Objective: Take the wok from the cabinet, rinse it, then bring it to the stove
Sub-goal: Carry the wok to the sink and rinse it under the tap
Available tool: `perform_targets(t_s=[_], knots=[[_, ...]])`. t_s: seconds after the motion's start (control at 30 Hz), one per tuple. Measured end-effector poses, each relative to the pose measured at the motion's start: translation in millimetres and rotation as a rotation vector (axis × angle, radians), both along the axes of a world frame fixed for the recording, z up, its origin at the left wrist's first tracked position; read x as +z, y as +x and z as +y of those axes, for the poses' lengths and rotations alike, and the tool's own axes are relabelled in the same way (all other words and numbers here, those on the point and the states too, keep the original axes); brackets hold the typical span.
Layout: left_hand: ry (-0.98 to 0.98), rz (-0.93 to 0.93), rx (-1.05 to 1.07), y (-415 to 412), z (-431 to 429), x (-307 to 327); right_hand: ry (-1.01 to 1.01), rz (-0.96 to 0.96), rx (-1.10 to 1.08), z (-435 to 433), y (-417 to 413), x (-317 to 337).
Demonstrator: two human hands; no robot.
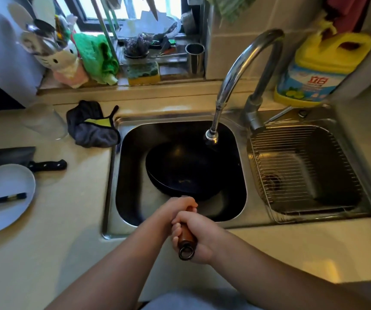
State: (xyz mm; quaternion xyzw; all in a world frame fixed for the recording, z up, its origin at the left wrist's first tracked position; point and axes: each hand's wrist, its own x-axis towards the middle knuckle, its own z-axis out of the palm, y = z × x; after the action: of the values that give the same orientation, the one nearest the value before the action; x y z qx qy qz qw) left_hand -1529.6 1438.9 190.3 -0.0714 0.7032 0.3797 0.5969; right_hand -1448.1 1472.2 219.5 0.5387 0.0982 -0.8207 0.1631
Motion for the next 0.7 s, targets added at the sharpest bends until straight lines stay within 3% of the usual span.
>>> perform_targets(t_s=[0.27,0.5,0.57,0.7], knots=[[-0.014,-0.109,0.048,-3.4,11.0,-17.5,-0.021,0.033,0.065,10.5,3.6,-18.5],[-0.013,-0.249,0.170,-7.5,4.2,-23.3,0.376,0.244,0.768,76.3,33.5,-23.4],[-0.005,-0.249,0.201,-6.4,1.3,-22.9,0.557,0.152,0.722,122.1,38.9,-20.5],[-0.037,-0.203,0.239,1.0,-1.7,-23.3,0.826,-0.001,0.387,224.2,33.4,-12.4]])
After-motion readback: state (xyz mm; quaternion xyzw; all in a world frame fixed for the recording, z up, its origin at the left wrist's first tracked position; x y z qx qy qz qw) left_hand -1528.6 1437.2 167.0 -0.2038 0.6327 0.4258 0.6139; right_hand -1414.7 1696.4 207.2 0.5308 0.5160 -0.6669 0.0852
